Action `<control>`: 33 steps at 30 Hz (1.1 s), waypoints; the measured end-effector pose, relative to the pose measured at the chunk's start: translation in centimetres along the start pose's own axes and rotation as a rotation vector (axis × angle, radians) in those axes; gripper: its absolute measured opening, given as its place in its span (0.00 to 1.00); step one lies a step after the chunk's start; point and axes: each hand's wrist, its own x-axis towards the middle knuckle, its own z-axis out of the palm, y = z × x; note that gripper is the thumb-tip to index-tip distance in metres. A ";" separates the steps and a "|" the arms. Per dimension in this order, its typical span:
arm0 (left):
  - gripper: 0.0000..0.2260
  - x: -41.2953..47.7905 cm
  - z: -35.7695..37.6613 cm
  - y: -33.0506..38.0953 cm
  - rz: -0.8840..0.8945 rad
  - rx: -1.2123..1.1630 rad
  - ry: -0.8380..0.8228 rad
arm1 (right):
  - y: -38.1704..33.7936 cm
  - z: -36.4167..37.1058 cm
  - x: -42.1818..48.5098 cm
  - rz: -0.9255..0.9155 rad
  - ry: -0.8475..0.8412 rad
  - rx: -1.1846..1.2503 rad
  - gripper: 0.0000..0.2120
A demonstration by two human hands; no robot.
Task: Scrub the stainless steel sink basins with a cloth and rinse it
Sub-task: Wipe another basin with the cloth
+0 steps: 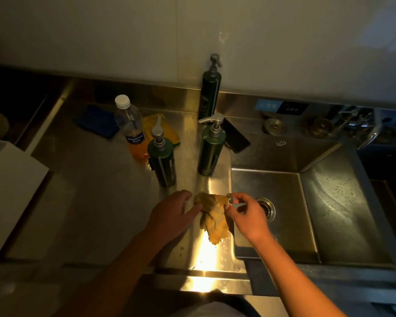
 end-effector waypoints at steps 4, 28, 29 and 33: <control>0.23 1.7 0.2 0.2 0.041 0.083 -0.009 | -0.3 0.2 1.6 -0.019 -0.022 -0.014 0.10; 0.24 3.3 1.1 -0.9 0.185 0.162 -0.022 | -0.2 1.2 1.8 0.144 -0.009 -0.064 0.12; 0.24 3.3 1.1 -0.8 0.185 0.155 -0.023 | -0.3 1.3 1.6 0.147 -0.016 -0.048 0.13; 0.24 2.8 1.1 -0.1 0.163 0.128 -0.039 | -0.7 1.4 1.2 0.169 -0.057 0.028 0.16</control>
